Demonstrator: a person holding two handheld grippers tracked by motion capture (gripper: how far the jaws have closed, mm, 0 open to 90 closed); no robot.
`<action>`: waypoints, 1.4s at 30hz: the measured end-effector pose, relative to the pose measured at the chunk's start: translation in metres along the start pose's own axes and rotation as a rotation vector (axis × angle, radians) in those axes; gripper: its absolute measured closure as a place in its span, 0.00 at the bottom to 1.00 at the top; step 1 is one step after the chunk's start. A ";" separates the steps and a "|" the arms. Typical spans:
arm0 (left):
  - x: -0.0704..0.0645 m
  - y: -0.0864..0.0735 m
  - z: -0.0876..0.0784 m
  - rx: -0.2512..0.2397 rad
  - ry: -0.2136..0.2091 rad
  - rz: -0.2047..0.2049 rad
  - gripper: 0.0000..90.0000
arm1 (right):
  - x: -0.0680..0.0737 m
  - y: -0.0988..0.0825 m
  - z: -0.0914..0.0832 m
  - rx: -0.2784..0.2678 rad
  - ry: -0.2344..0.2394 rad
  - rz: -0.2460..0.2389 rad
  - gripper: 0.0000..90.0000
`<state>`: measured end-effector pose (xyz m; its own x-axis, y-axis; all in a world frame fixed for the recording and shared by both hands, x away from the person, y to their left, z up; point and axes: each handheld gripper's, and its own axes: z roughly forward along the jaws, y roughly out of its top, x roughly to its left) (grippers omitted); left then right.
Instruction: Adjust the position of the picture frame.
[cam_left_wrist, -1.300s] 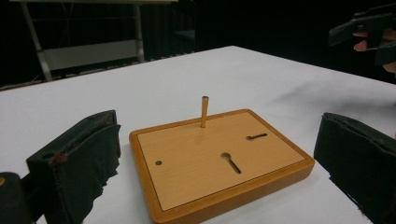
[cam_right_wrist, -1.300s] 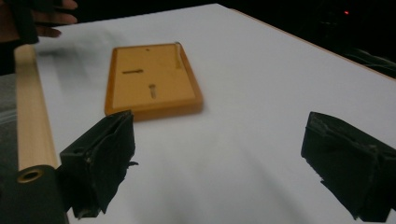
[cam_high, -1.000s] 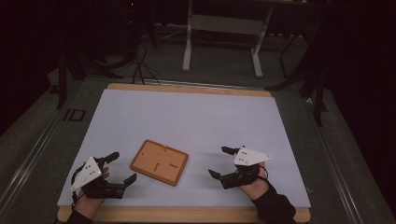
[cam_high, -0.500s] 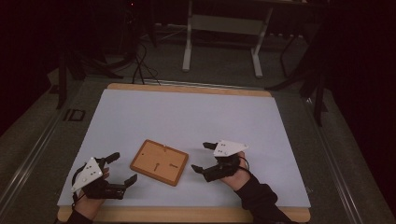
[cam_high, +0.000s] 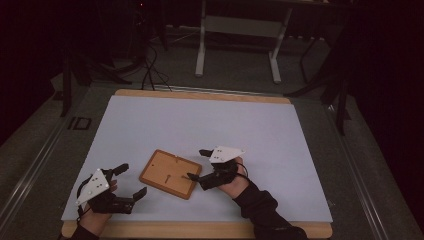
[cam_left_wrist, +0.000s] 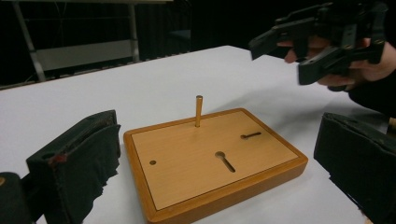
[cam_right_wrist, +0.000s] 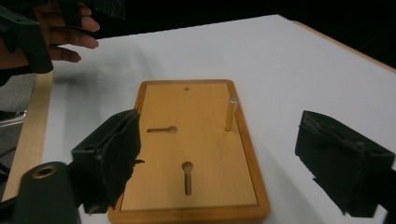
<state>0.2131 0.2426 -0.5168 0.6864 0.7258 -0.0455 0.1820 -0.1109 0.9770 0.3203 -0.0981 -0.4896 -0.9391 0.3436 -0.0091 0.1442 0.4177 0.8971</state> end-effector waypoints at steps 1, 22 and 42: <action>0.000 0.000 0.000 0.000 0.000 0.000 0.01 | 0.000 0.000 0.000 0.000 0.000 0.000 0.16; 0.000 0.000 -0.001 -0.005 -0.011 -0.003 0.01 | -0.009 -0.005 0.050 0.036 -0.030 0.053 0.31; 0.000 0.000 -0.002 -0.008 -0.016 0.002 0.01 | -0.024 -0.010 0.080 0.079 0.002 0.084 0.66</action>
<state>0.2118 0.2437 -0.5168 0.6977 0.7148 -0.0472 0.1757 -0.1068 0.9786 0.3669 -0.0431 -0.5342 -0.9234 0.3782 0.0656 0.2463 0.4528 0.8569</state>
